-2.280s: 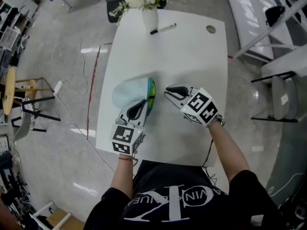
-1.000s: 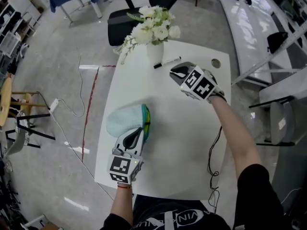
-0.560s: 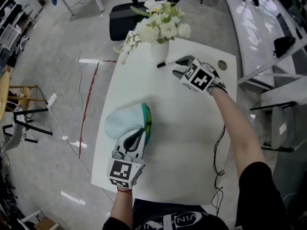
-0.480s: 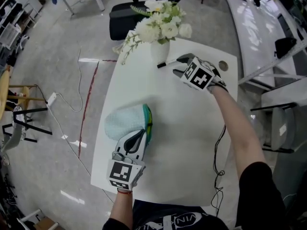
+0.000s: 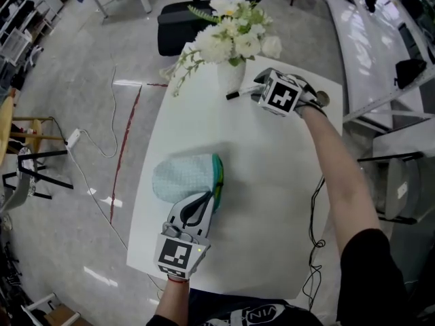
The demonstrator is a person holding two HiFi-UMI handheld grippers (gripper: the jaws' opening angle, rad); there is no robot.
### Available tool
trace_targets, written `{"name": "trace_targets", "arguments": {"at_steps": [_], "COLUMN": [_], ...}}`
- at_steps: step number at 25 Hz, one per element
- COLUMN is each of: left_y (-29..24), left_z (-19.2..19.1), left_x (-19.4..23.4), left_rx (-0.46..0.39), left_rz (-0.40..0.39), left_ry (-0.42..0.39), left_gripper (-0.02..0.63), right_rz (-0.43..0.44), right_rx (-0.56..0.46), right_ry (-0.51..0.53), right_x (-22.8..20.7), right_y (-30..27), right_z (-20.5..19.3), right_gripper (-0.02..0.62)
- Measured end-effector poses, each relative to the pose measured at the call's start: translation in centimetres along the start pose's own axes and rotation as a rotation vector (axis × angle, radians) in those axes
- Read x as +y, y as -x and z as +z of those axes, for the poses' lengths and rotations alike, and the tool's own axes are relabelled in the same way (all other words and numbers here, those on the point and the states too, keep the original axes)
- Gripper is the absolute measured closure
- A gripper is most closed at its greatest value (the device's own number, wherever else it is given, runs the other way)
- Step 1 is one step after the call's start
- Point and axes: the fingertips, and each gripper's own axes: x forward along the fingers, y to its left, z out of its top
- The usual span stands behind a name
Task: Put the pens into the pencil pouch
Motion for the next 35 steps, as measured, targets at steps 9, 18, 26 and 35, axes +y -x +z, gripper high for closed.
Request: {"name": "trace_targets", "arguments": {"at_steps": [9, 18, 26, 35], "left_y": [-0.1, 0.5, 1.3, 2.5], "left_z": [-0.4, -0.1, 0.0, 0.1], "left_x": [-0.6, -1.4, -2.0, -1.4], "left_rx": [0.005, 0.005, 0.006, -0.011], "left_rz": [-0.019, -0.040, -0.041, -0.016], "left_ry": [0.007, 0.002, -0.020, -0.042], "left_gripper": [0.597, 0.597, 0.597, 0.597], "right_rz": [0.122, 0.198, 0.232, 0.205], "right_rx": [0.008, 0.015, -0.022, -0.102], "right_ry": [-0.091, -0.188, -0.211, -0.267], "right_x": [0.4, 4.0, 8.5, 13.9], "right_y": [0.0, 1.4, 3.4, 7.7], "right_z": [-0.2, -1.3, -2.3, -2.5], "right_gripper": [0.465, 0.510, 0.518, 0.520]}}
